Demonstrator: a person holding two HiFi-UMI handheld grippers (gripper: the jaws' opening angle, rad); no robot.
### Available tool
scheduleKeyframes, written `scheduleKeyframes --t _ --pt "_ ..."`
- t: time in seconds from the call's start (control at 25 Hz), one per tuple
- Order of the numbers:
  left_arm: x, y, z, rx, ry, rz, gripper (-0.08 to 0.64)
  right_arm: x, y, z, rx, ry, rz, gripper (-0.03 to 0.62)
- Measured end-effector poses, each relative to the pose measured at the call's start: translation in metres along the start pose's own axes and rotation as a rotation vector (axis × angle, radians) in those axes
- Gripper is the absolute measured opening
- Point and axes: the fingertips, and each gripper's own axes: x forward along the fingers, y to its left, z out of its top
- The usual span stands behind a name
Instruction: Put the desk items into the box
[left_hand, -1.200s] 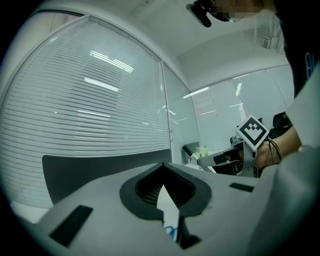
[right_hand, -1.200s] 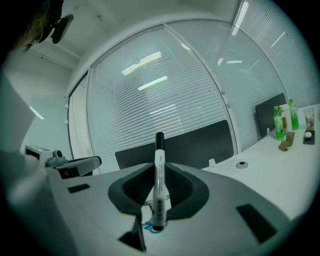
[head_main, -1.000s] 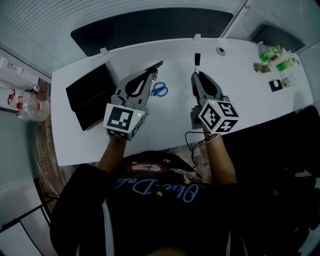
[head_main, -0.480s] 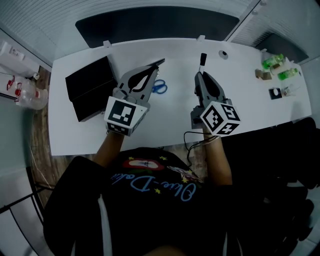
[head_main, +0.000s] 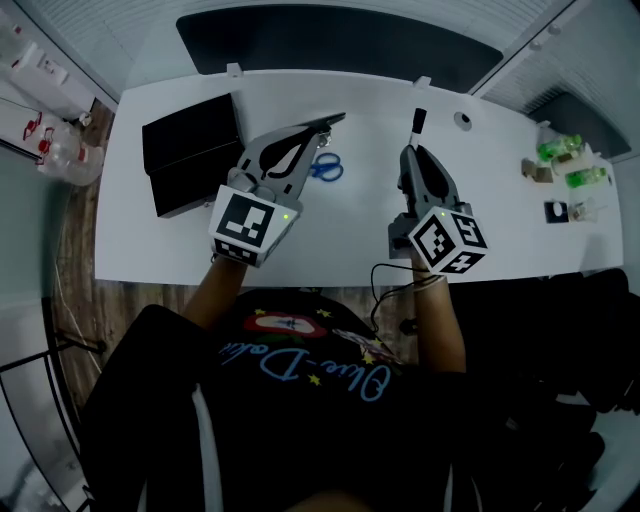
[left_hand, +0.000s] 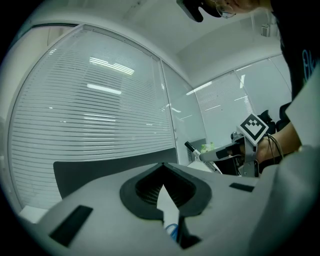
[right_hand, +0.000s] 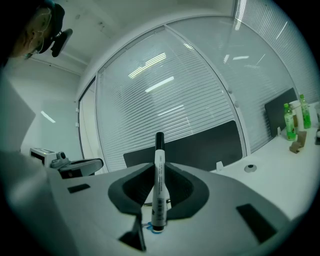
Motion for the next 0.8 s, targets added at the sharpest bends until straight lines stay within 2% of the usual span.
scheduleKeyframes --t 0.32,0.48,0.8 --pt "-0.015 0.005 -0.006 0.010 0.027 0.074 0.006 0.007 0.006 -0.008 0.010 0.020 0.069 0.072" --pt "-0.024 0.008 -0.011 0.053 0.039 0.099 0.006 0.011 0.014 -0.011 0.017 0.024 0.105 0.072" --pt "-0.037 0.016 -0.016 0.049 0.050 0.149 0.006 0.018 0.027 -0.014 0.022 0.039 0.160 0.072"
